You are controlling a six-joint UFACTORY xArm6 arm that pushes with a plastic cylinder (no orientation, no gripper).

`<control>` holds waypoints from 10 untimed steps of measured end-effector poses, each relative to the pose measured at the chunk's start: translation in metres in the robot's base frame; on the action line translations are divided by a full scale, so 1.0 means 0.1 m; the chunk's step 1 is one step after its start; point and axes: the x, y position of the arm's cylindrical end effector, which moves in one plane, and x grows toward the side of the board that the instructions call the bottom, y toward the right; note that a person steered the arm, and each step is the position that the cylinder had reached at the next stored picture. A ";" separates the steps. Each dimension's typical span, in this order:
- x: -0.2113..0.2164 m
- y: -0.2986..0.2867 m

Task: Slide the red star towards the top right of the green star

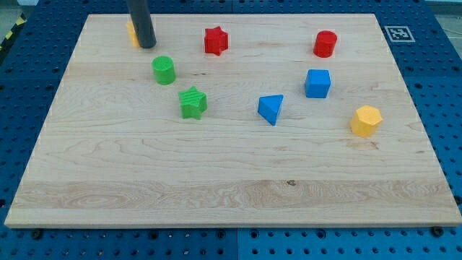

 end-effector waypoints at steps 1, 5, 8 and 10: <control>-0.10 -0.16; 0.38 -0.23; 0.00 0.26; -0.37 1.23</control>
